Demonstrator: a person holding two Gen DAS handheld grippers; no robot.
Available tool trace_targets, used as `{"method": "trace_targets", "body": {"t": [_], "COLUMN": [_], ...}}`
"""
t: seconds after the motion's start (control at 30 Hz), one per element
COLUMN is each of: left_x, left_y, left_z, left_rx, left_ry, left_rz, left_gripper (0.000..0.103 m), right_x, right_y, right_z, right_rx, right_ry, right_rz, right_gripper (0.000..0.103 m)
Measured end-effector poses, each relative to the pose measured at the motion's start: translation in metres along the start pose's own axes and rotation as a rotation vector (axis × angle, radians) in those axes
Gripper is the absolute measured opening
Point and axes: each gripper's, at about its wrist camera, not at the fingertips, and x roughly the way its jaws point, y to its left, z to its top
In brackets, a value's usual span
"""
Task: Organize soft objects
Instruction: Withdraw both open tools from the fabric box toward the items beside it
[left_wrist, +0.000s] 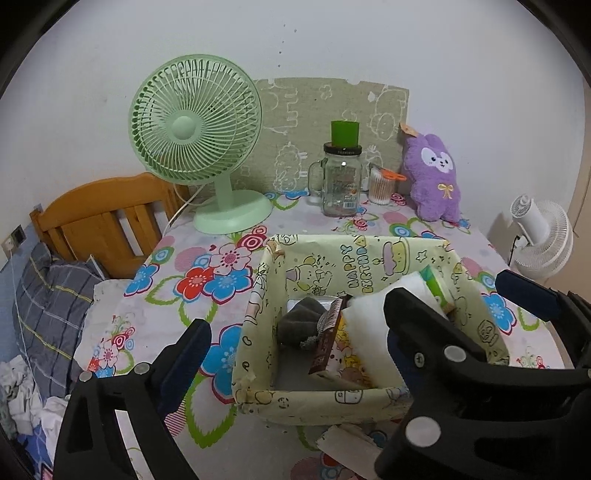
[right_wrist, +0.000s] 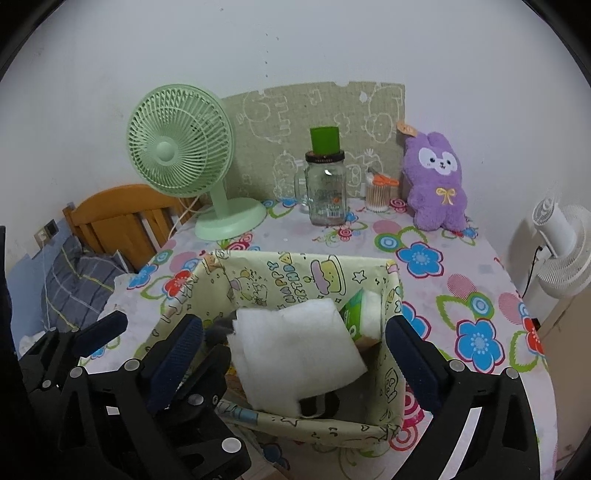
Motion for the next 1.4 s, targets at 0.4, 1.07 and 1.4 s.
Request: {"method": "trace_targets", "body": {"t": [0.4,1.07,1.4], "left_x": [-0.028,-0.074,-0.095], "left_y": [-0.003,-0.011,-0.019], "left_z": [-0.001,-0.012,-0.021], "left_rx": [-0.012,-0.011,-0.004], "left_ry": [-0.036,-0.102,-0.133], "left_rz": [-0.033,-0.048,-0.053], "left_gripper": [0.098,0.098,0.098], "right_x": [-0.032,-0.083,-0.109], "right_y": [0.003,0.004,0.002], "right_z": [0.001,-0.009,-0.019], "right_rx": [0.002,0.003,-0.007], "right_ry": [-0.044,-0.094,-0.125], "right_rz": [0.01,0.019,0.014], "right_gripper": [0.1,0.1,0.1]}}
